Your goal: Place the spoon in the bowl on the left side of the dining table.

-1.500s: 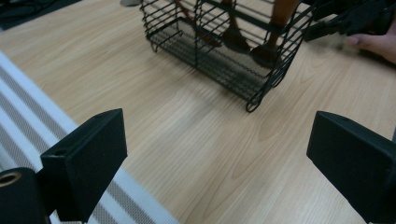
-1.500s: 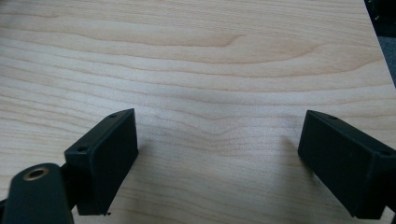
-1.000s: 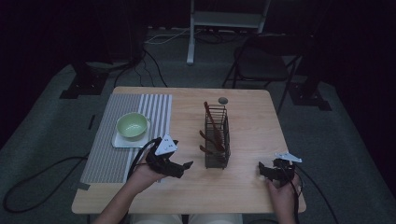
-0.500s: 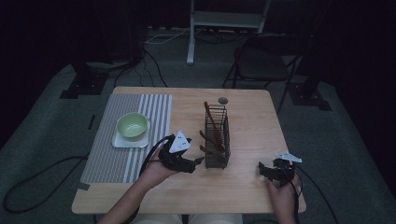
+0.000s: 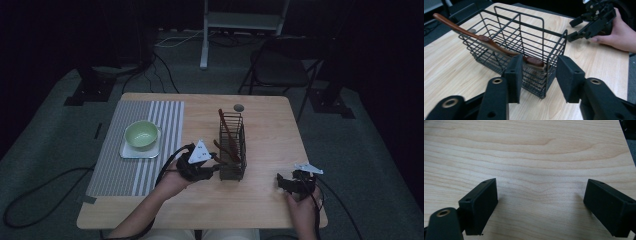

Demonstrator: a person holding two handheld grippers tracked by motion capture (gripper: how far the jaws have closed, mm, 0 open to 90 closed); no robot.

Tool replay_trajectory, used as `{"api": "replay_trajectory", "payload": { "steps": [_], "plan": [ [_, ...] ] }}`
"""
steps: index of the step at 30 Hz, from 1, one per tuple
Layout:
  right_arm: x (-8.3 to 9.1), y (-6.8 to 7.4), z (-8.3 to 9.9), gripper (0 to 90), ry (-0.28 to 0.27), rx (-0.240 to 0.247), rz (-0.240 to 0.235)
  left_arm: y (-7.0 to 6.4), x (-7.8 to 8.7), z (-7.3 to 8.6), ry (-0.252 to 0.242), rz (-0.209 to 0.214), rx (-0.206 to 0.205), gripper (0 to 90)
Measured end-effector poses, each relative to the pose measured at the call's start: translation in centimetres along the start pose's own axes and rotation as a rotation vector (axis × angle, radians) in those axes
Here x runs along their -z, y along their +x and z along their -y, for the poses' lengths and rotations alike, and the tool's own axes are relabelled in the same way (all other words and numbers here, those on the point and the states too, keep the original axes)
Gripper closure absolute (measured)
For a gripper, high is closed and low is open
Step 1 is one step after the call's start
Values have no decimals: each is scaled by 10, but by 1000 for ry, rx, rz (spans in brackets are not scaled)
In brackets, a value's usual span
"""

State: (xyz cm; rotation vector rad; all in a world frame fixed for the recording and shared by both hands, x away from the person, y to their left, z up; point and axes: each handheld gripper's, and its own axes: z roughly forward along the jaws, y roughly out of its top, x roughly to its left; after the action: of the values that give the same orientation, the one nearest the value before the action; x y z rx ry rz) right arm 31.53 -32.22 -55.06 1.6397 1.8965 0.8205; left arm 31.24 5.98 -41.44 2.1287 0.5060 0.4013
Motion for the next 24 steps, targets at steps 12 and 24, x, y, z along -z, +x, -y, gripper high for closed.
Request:
{"api": "replay_trajectory", "payload": {
  "steps": [12, 24],
  "plan": [
    [0, 0, 0, 114, 0, 0, 0, 2, -1, 0, -15, -14, 27, 728],
    [0, 0, 0, 114, 0, 1, 0, -1, 0, -6, -31, -36, 21, 831]
  ]
}}
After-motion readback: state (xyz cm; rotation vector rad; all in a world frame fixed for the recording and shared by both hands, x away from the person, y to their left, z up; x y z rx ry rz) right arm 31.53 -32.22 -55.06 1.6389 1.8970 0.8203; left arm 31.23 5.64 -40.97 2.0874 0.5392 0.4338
